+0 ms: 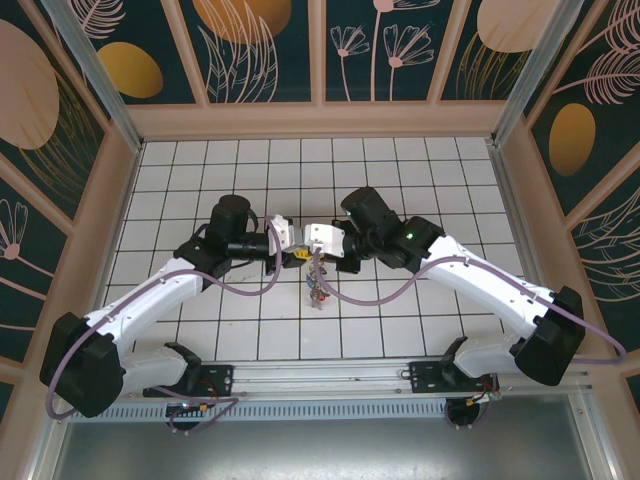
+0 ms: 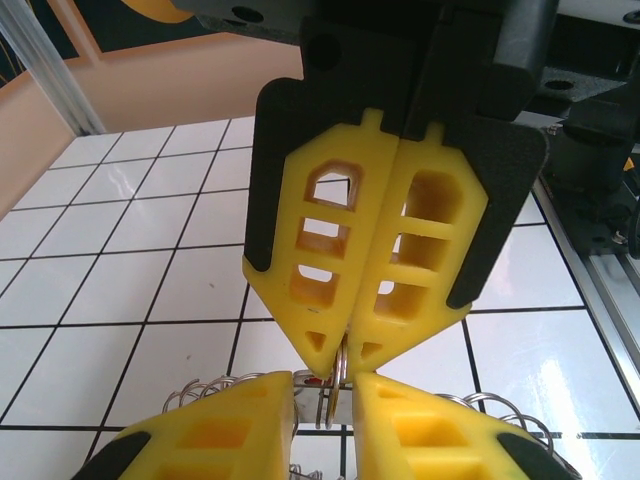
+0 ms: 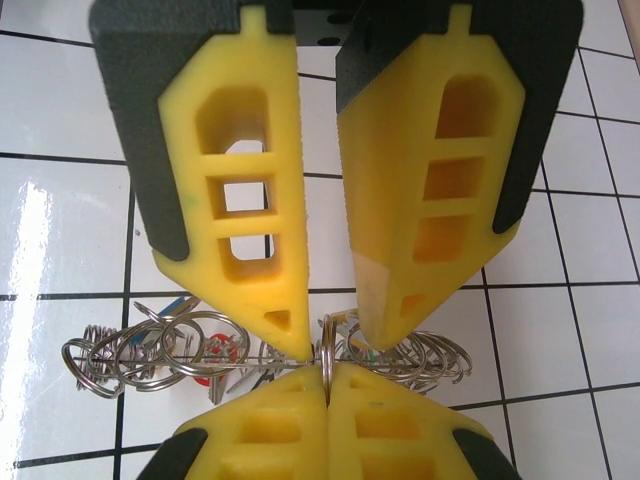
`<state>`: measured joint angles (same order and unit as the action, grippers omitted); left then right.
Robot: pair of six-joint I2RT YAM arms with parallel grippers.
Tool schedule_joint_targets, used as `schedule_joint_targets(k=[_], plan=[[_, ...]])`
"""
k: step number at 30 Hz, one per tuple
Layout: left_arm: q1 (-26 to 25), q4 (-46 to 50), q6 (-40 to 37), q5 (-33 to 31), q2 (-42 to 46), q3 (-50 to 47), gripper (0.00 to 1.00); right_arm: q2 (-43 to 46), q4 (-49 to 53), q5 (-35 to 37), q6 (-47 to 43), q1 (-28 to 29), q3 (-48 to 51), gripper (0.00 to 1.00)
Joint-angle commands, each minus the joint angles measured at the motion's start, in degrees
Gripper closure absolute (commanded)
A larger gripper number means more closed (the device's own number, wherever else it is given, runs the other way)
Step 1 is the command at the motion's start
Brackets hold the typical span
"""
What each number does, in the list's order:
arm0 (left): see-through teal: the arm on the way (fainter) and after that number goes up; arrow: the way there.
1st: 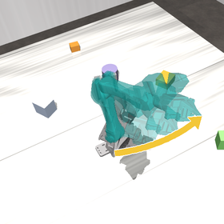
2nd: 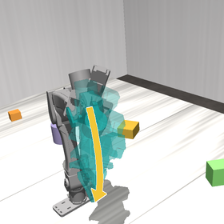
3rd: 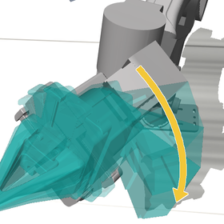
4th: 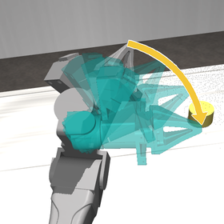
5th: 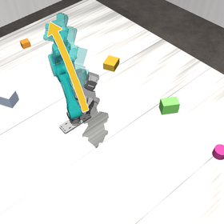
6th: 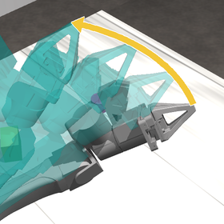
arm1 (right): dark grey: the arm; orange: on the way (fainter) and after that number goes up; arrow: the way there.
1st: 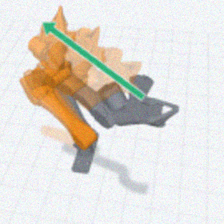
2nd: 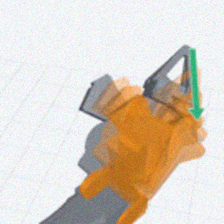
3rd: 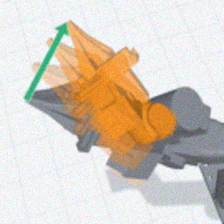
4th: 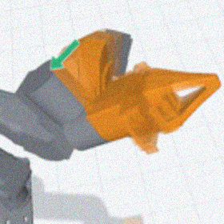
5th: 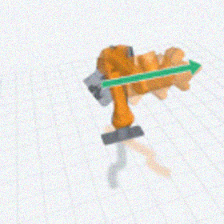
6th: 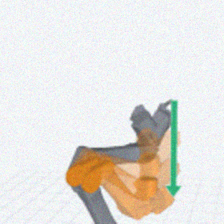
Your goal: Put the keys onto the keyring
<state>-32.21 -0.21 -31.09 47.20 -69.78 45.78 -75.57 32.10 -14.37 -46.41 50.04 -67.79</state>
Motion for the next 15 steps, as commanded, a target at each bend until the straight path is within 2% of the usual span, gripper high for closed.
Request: schedule_joint_targets(k=[1,9,15], plan=[[-0.36,1.36,-1.34,-1.11,-1.33,0.36,0.76,2.08,-6.52,-1.56,0.57,1.30,-2.19,1.00],[-0.40,0.03,-1.41,0.43,-1.00,-0.50,0.78,3.31,-8.07,-2.27,1.72,1.05,-0.90,1.00],[-0.29,-5.91,0.39,1.58,1.44,-3.58,0.81,3.66,-7.85,-2.52,1.85,0.94,-0.59,1.00]])
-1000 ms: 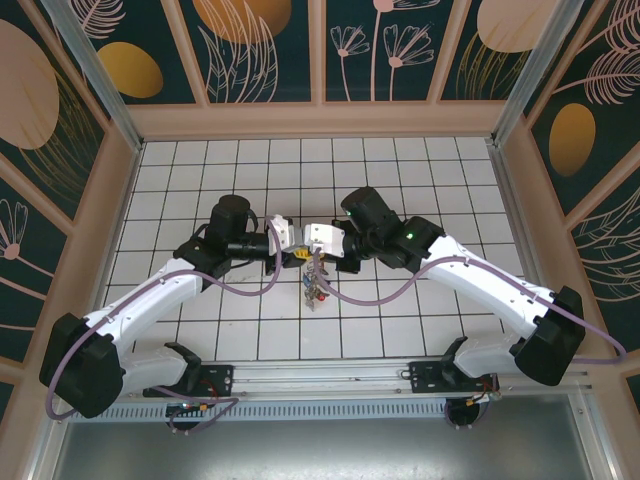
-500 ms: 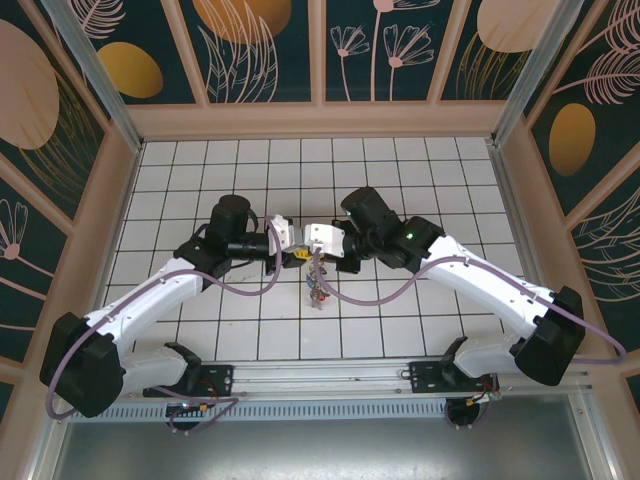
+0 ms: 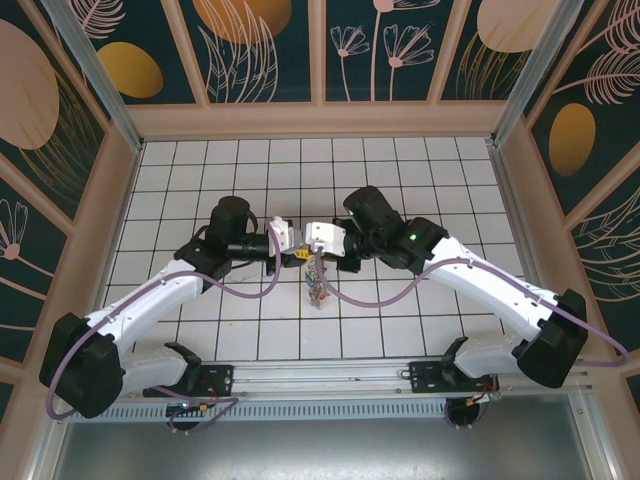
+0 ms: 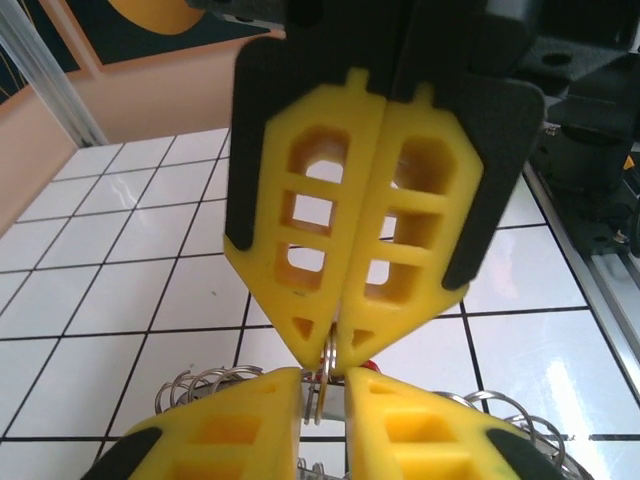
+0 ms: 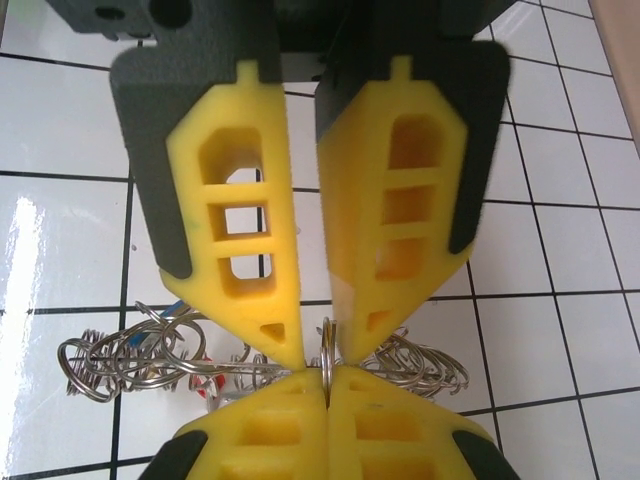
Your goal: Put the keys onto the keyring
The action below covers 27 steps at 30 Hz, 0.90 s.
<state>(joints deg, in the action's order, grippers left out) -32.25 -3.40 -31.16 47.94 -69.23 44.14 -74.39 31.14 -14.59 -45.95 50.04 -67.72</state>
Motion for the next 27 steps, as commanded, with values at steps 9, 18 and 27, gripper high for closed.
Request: schedule_joint_targets(k=[9,18,27], plan=[[-0.31,-3.19,0.31,0.75,1.13,-2.00,0.99,2.50,-7.04,-3.03,1.40,0.76,-0.48,1.00],[-0.22,-15.90,8.85,7.57,2.80,-4.42,1.00,5.29,-9.43,-8.22,4.06,-2.73,3.08,0.89],[-0.27,-30.86,16.62,8.82,3.49,-8.13,1.00,9.46,-6.65,-16.82,4.91,-8.60,6.47,0.69]])
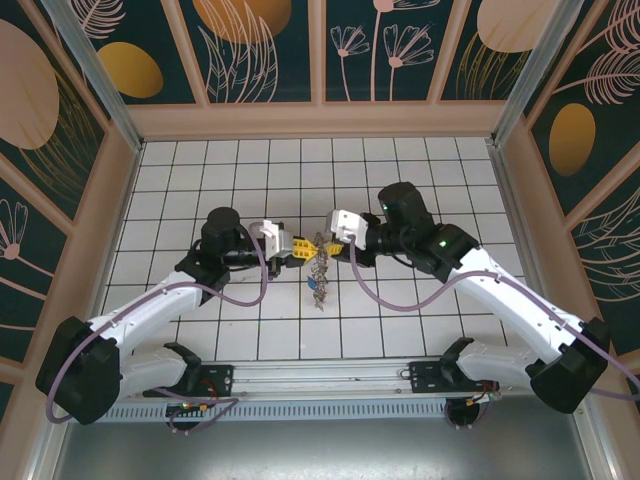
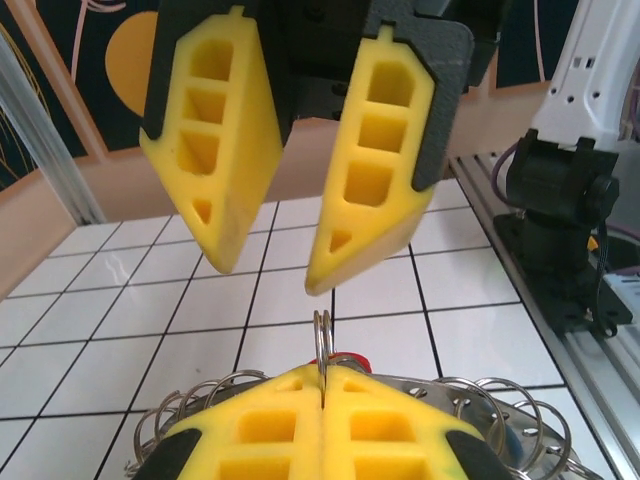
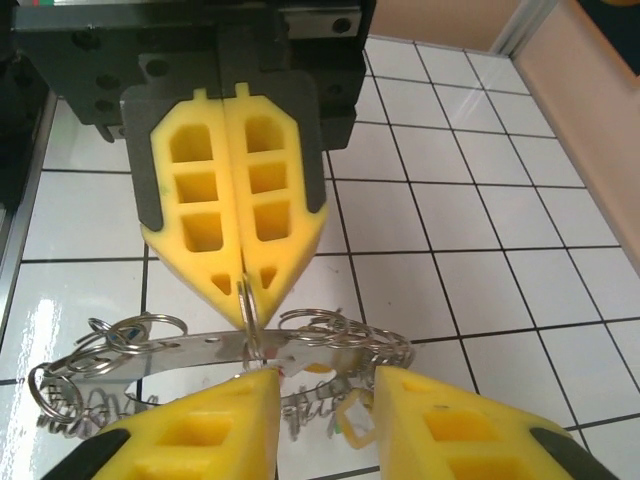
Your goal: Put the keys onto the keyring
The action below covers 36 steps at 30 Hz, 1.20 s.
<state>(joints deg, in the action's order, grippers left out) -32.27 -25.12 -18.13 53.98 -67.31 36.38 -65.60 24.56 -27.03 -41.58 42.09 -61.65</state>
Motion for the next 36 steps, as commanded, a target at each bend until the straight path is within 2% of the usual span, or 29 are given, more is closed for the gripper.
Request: schedule_joint_targets(k=[1,9,13,18,29,32,36], plan=[[-0.25,-10.23,4.19,2.63,1.57,-0.73,1.00,0.77,0.00,-4.63,0.57,-0.71,0.38,0.69],[-0.24,-15.11,6.98,4.12,0.78,-1.81,1.00,-1.78,2.11,-10.17,1.70,-0.74,-1.40,0.65],[-0.24,-15.80,7.23,4.77,0.43,-1.75,1.00,-3.65,2.57,-10.51,1.25,-0.74,-1.81,0.65],[-0.26,-16.78,7.95,5.83,0.18,-1.75,1.00,-4.60,3.22,-10.15,0.73,-0.77,-3.80,0.71],[-0.29,-16.95,8.62,5.61,-0.37,-1.40,1.00,-4.15,3.39,-10.92,0.10,-0.27,-5.50,0.76],[-0.29,-16.48,8.69,5.55,-0.84,-1.01,1.00,-3.86,3.17,-10.94,0.05,0.10,-5.37,0.75],[-0.33,-16.92,8.77,5.53,-1.16,-0.82,1.00,-2.79,4.28,-10.33,-0.83,0.16,-4.81,0.68]])
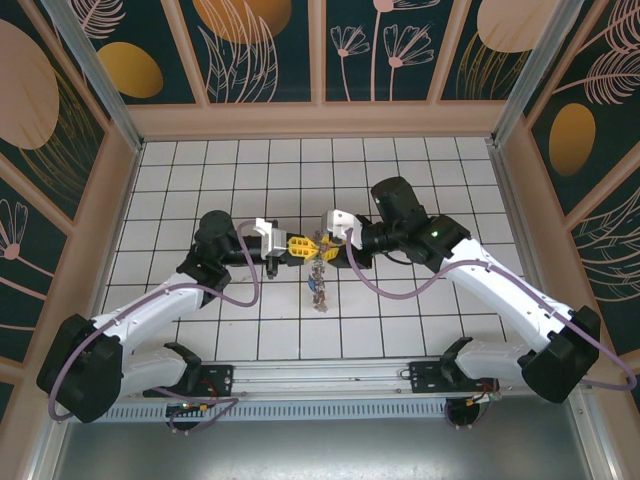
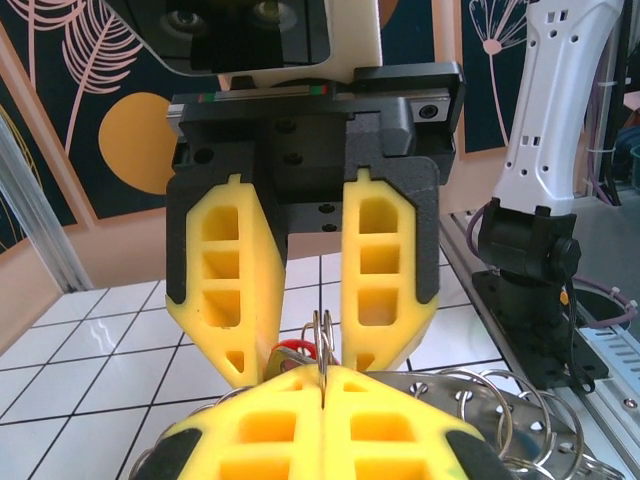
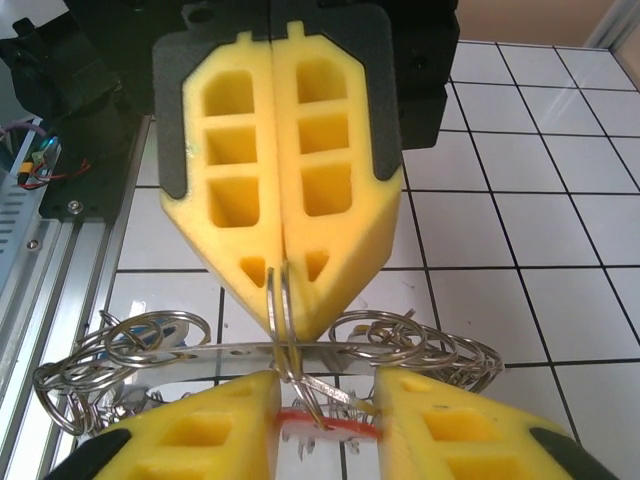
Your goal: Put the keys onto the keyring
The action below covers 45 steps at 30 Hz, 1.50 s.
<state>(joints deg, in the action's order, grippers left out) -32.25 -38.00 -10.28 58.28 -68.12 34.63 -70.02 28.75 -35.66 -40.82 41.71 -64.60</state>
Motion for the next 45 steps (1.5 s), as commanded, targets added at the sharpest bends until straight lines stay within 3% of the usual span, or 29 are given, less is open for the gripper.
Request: schedule_joint_targets(k=[1,6,17,24,28,33,39,42,45], plan=[[-0.31,-4.18,0.88,1.23,-0.34,0.94,1.00,2.06,0.36,-1.37,-1.80,0.56,-1.66,0.68],[-0.27,-5.39,2.10,1.65,-0.46,0.79,1.00,4.17,1.76,-0.69,-2.34,0.47,-0.49,0.69],[-0.30,-10.10,5.39,2.35,-0.59,-0.44,1.00,2.11,2.31,-1.41,-1.95,0.47,-0.47,1.00],[-0.61,-11.93,6.99,1.67,-1.57,-0.44,1.00,0.17,-0.69,-2.74,-0.29,0.56,-0.22,1.00],[-0.64,-11.85,6.52,1.45,-1.84,-0.33,1.00,0.19,-3.50,-4.14,0.74,0.60,0.11,0.89],[-0.73,-11.87,6.28,0.96,-1.75,-0.57,1.00,0.14,-3.06,-4.86,0.46,0.72,-0.36,0.85],[-0.84,-11.43,5.65,0.81,-1.61,-0.79,1.00,0.58,-5.53,-5.06,1.53,0.79,0.77,0.86],[-0.88,-10.81,4.95,0.58,-1.48,-0.78,1.00,0.67,-6.67,-5.24,1.94,0.86,0.88,0.98],[-0.88,-8.08,3.70,0.30,-1.51,-0.06,1.00,0.91,-6.78,-5.21,1.62,0.82,0.87,1.00]])
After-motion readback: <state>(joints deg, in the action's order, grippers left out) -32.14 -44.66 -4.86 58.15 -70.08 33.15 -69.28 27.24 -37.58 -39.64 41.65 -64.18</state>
